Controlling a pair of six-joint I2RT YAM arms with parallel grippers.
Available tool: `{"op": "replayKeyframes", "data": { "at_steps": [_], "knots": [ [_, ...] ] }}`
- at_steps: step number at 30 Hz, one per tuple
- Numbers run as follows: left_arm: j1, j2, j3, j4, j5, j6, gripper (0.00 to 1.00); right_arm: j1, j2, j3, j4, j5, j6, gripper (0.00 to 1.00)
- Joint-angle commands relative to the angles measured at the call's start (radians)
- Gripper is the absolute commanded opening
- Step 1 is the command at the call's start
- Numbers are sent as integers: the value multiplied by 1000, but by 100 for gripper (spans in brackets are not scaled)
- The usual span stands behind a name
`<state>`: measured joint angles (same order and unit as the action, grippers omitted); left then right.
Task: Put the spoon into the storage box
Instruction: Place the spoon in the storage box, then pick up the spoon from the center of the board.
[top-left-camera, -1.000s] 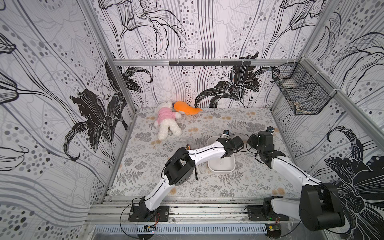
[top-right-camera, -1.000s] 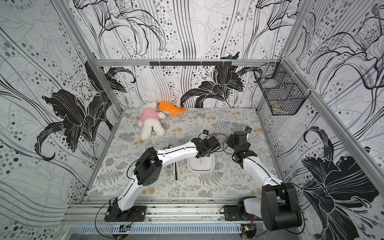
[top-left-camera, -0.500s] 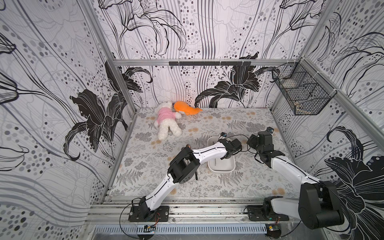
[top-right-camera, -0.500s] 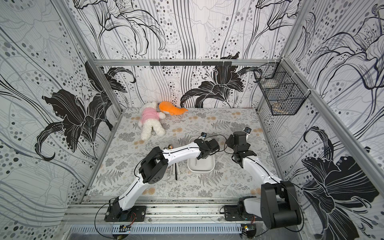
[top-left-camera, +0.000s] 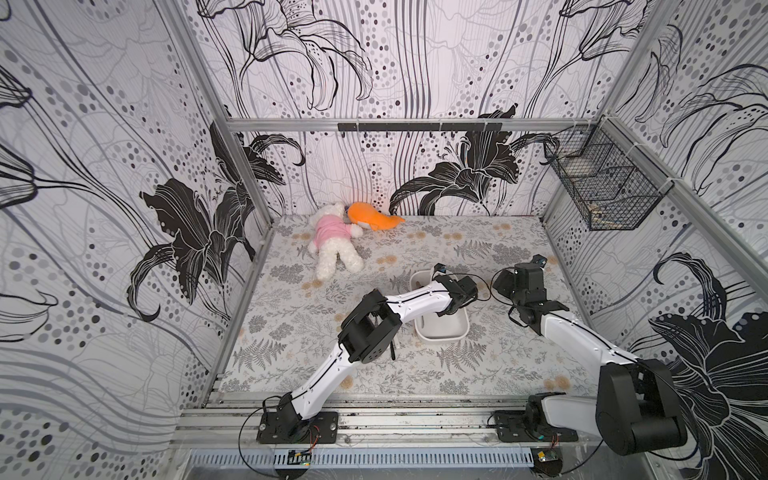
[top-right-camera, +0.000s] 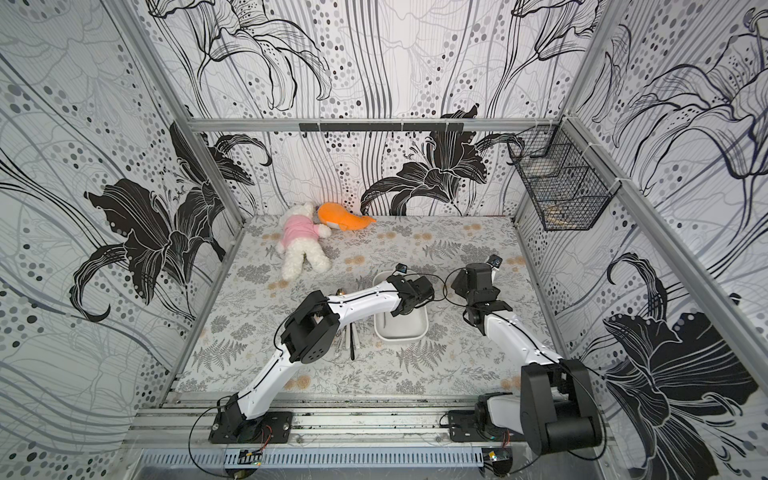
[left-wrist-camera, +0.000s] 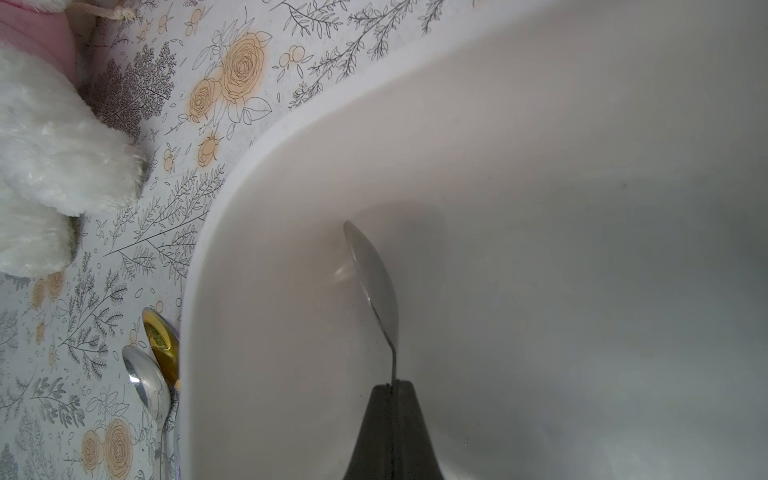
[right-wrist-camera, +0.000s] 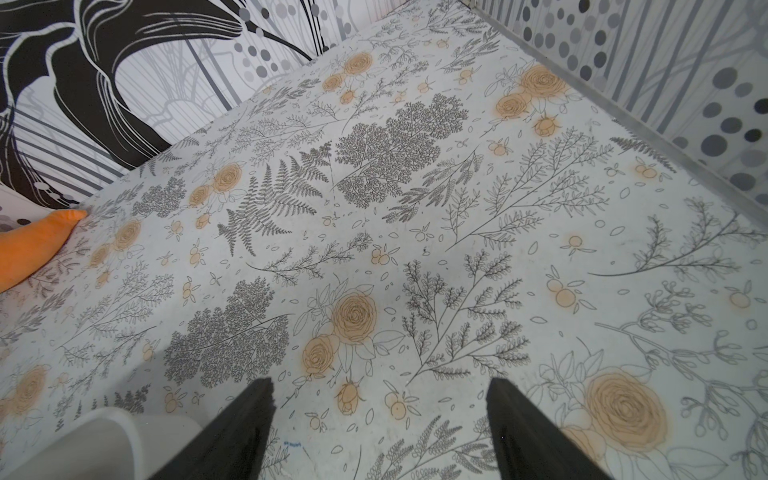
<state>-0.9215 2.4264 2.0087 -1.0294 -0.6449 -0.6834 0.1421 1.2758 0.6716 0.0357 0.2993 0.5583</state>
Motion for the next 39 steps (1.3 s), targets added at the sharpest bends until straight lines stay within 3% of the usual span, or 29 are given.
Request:
{"op": "replayKeyframes", "data": {
  "at_steps": [1,13,18,24,32,35,39],
  "knots": [
    [6,29,27,-2,-11,1,9,8,10,26,-20,1,11,85],
    [3,21,21,22,2,9,18,8,13,29,-26,3,12,85],
    [-5,-70,-21,95,10,19,21,8,11,27,-29,11,9,85],
    [11,-354,-245,307,71,40,37,8,2,29,-33,24,2,85],
    [186,-927,-806,559,154,17,48,39,-23,64,-48,-24,-44,84],
    [271,-1114,-994,593,152,6,49,127,-10,137,-101,-45,-90,81],
    [363,-1330,-1170,571,141,-14,51,337,72,307,-215,-75,-127,79]
  ]
}}
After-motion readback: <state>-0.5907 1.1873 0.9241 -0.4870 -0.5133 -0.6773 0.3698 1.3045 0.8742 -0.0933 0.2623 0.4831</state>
